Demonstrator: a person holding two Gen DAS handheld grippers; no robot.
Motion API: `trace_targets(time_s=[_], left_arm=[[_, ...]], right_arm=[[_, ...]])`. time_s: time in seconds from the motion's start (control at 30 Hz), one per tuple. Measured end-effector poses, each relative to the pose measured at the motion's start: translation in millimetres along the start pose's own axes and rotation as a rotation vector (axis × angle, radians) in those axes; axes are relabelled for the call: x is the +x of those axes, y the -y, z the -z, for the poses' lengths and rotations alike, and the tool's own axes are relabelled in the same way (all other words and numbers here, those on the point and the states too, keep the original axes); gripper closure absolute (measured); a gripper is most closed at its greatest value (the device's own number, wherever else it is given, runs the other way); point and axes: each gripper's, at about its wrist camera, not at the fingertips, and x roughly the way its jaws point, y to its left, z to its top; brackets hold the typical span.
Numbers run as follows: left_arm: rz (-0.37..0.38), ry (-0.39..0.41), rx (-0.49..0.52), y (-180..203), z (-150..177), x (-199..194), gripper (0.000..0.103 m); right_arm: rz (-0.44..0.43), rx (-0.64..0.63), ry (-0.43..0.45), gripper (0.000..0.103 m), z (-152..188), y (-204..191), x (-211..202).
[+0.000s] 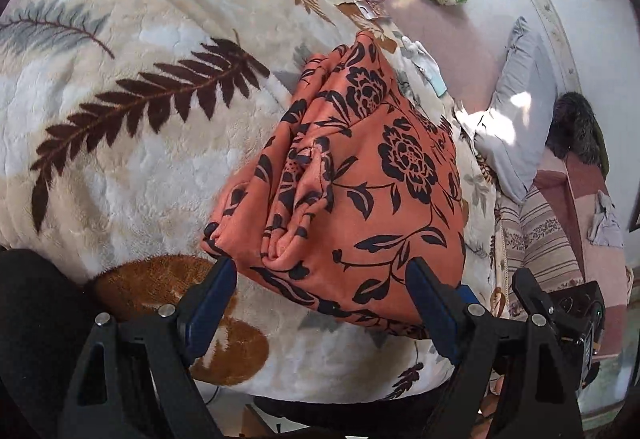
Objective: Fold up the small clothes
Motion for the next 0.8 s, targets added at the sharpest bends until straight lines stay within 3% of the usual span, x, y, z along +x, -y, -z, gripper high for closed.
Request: trace_targets(time_s=[0.17, 0.33, 0.8], left_arm=[[0.045, 0.03, -0.019, 1.1, -5.4, -4.9, 0.022], [0.043, -0.018, -0.091, -10.7, -5.9, 3.5, 0.023], [0.059, -0.034, -0.087, -6.0, -2.8, 14.9, 0.023]], right_arm=[[-0.024, 0.005, -0.001, 0.023, -2.3, 6.9, -1.0], [-0.033, 0.003, -0.013, 0.023, -5.8, 7.6, 5.2], [-0.024, -0.005, -0.016, 0.023, -11.4, 9.2, 10.0]])
